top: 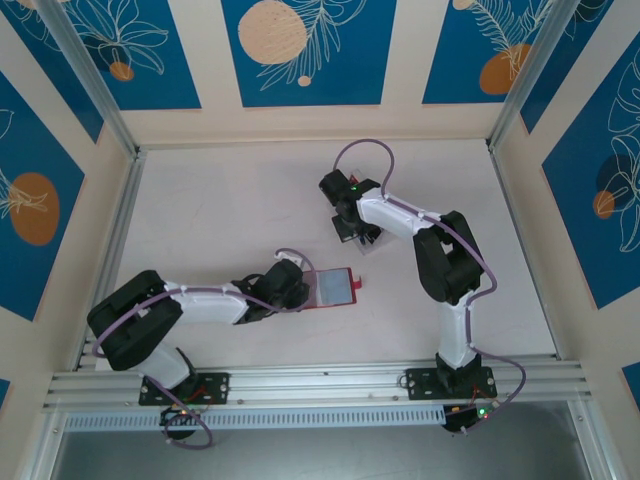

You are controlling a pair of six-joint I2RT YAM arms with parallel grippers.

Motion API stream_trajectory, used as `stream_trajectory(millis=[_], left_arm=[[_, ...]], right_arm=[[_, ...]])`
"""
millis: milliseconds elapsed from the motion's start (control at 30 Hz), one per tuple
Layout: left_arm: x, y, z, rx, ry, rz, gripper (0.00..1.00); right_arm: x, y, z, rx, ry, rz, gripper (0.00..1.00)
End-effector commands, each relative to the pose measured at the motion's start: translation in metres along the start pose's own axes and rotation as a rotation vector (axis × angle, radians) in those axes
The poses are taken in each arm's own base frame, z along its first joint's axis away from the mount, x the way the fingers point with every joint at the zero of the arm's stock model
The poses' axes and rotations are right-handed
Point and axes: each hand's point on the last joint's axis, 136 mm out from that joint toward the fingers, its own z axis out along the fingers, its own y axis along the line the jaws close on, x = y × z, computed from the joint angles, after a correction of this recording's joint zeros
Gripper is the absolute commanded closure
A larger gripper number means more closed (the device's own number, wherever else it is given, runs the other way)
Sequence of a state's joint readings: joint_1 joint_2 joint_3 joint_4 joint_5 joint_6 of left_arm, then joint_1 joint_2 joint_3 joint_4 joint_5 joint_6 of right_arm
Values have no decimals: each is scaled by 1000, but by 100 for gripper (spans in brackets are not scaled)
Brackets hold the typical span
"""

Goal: Put the credit cards into the card holder
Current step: Pick up the credit card from the storage box.

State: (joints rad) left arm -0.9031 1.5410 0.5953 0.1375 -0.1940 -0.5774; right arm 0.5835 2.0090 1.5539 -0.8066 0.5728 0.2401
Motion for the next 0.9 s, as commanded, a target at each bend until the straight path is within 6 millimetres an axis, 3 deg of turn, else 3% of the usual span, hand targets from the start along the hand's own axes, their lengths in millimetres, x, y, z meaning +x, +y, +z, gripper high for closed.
stream_trajectory(millis=[0, 167, 467, 567, 733, 867], left_arm=[[27, 1, -2, 29, 107, 5, 65], [16, -8, -12, 60, 91, 28, 63], [3, -14, -24, 74, 72, 41, 63], [-2, -12, -30, 63, 65, 41, 63], [-19, -16, -43, 86, 37, 20, 62], [-27, -21, -36, 117, 67, 2, 61]], right_arm=[[-5, -2, -20, -13, -16, -6, 97], [-13, -6, -50, -23, -66, -1, 100], [-15, -5, -82, -35, -123, -6, 100], [-11, 4, -98, -82, -157, -2, 100], [8, 35, -119, -320, -203, 47, 100], [25, 51, -125, -482, -224, 107, 100]])
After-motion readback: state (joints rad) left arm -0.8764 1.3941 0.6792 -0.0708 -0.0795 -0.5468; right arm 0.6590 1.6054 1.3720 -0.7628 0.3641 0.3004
